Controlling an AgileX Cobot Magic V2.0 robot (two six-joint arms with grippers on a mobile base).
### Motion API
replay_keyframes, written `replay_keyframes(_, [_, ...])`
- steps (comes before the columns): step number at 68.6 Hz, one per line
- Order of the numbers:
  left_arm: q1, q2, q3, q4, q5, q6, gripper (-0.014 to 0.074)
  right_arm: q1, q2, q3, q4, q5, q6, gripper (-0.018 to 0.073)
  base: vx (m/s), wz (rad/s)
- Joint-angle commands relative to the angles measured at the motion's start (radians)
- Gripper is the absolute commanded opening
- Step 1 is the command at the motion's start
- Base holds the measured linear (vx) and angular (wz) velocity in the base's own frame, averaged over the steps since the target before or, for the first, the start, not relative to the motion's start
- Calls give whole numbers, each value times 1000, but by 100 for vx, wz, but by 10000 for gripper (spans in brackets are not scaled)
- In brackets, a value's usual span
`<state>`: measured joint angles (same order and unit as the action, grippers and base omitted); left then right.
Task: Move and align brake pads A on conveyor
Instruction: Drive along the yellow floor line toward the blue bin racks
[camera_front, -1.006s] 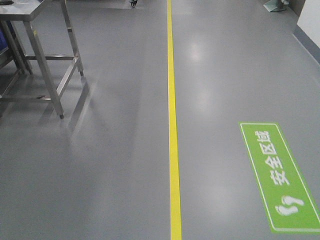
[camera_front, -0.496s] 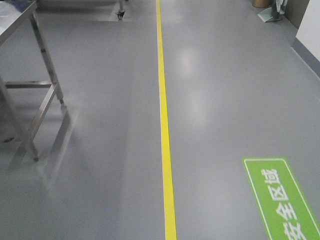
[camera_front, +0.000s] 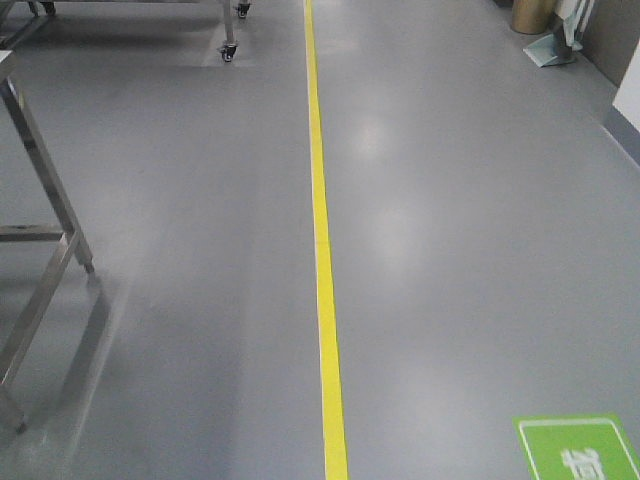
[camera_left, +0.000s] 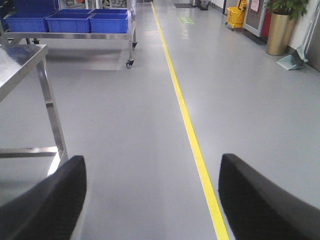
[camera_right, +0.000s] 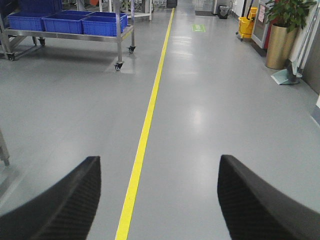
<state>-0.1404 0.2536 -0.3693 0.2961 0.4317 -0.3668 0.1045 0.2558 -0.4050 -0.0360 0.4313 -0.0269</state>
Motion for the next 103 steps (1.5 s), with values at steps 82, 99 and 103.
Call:
replay_keyframes(82, [-2, 9, -27, 8, -71, -1, 538, 0, 9, -26, -7, -74, -10, 490, 65, 5])
replay_keyframes(99, [-2, 9, -27, 8, -71, -1, 538, 0, 9, -26, -7, -74, -10, 490, 51, 17])
replay_keyframes(103, [-2, 9, -27, 8, -71, -1, 538, 0, 9, -26, -7, -74, -10, 490, 48, 23])
